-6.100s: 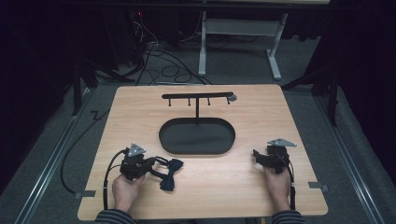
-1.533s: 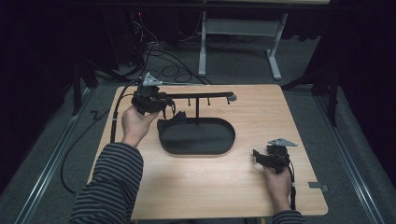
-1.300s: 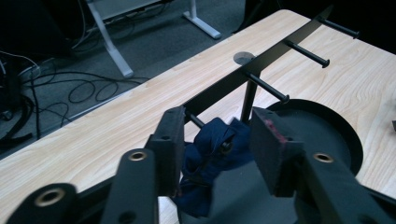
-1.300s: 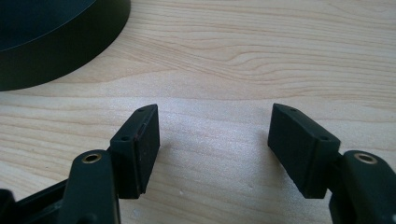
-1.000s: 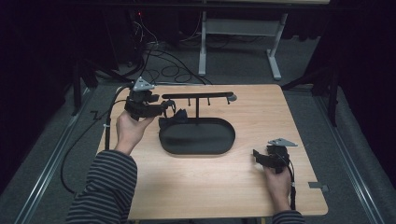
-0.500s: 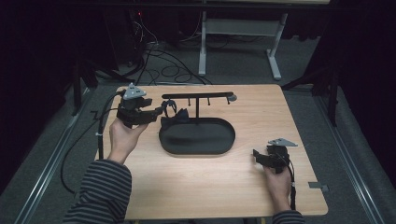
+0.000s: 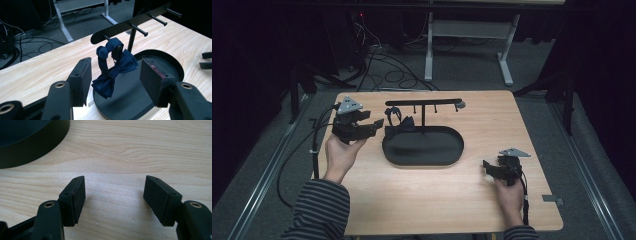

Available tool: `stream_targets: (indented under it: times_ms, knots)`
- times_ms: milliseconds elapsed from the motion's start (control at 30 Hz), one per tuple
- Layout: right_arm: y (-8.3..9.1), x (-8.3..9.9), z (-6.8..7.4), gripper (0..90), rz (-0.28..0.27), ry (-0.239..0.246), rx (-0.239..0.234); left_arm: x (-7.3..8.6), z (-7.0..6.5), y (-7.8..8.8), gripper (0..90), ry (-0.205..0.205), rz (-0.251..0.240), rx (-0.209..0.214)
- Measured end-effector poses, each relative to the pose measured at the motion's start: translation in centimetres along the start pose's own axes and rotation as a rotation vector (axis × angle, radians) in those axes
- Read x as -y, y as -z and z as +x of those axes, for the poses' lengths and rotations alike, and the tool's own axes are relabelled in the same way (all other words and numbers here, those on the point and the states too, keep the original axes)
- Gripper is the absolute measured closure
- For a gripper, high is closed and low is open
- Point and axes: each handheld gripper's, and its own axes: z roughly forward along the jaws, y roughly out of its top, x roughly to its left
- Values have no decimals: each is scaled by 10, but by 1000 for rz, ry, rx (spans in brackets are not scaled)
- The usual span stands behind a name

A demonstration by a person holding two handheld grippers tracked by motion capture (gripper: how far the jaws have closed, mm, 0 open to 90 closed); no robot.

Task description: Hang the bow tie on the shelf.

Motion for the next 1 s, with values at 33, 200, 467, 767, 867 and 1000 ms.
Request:
stream_targets:
  times_ms: [33,200,467,767,867,1000]
  knots:
    - [0,0,0,354,0,-1,-1,1,0,1,429,-1,0,0]
    - [0,0,0,354,0,-1,-1,4,0,5,427,6,-10,-2]
    - [0,0,-1,354,-1,-1,-2,12,1,10,426,16,-5,-6]
    - [0,0,-1,354,-1,-2,-3,21,2,14,433,38,2,0]
    - [0,0,-1,354,-1,-2,-3,24,3,15,433,46,-3,1]
    - [0,0,-1,354,-1,-1,-3,28,4,17,433,54,-5,1]
